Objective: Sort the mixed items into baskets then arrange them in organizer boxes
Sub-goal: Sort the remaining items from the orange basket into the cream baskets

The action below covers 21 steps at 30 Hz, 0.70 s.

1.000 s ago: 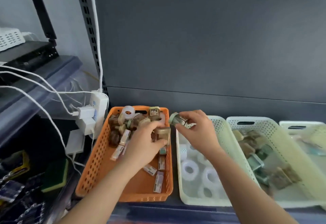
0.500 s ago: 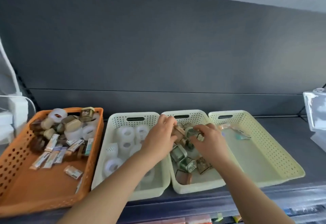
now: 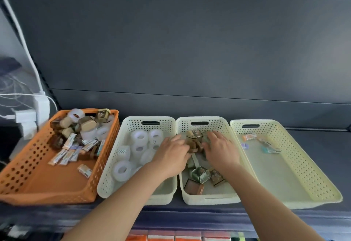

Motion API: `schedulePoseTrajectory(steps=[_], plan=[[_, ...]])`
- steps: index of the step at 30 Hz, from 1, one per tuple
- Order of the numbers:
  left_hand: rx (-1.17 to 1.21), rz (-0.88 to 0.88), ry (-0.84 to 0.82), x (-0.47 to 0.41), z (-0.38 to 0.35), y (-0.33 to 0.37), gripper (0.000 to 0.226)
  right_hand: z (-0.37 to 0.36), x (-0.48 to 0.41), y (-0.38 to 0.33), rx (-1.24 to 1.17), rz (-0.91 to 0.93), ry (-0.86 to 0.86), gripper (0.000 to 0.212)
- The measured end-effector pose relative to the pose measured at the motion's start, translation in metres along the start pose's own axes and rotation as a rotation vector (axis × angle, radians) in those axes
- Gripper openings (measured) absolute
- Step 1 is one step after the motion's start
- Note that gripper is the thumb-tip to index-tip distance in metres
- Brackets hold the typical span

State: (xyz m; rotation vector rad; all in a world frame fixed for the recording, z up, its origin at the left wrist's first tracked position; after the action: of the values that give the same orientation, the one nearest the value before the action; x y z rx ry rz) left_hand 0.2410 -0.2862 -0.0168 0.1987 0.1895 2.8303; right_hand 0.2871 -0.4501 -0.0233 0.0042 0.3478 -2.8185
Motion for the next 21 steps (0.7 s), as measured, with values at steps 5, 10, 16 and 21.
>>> schedulePoseTrajectory(steps=[5,10,16,21], plan=[[0.078,0.016,0.128,0.018,0.012,-0.022,0.033,-0.011,-0.007,-0.014,0.070,0.029,-0.088,0.047],[0.104,0.099,0.250,0.050,0.027,-0.062,0.030,-0.001,-0.012,-0.065,-0.012,0.149,-0.021,0.043],[0.054,0.280,0.253,0.109,0.044,-0.128,0.024,0.000,-0.014,-0.161,-0.167,0.399,-0.035,0.032],[0.062,0.468,0.199,0.155,0.044,-0.185,0.020,-0.017,-0.015,-0.238,-0.102,0.612,-0.114,0.029]])
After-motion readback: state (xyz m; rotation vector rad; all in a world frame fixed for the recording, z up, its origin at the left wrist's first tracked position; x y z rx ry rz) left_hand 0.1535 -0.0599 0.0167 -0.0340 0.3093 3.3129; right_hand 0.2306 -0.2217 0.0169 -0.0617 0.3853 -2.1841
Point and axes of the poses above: each hand's wrist, its own x-axis away from the middle knuckle, its own z-axis out of the back of the hand, y = z × x, the point moved 1 cm from there along -x, towards the middle knuckle, and after that the axes turned 10 degrees about -y, right-handed, at the moved point
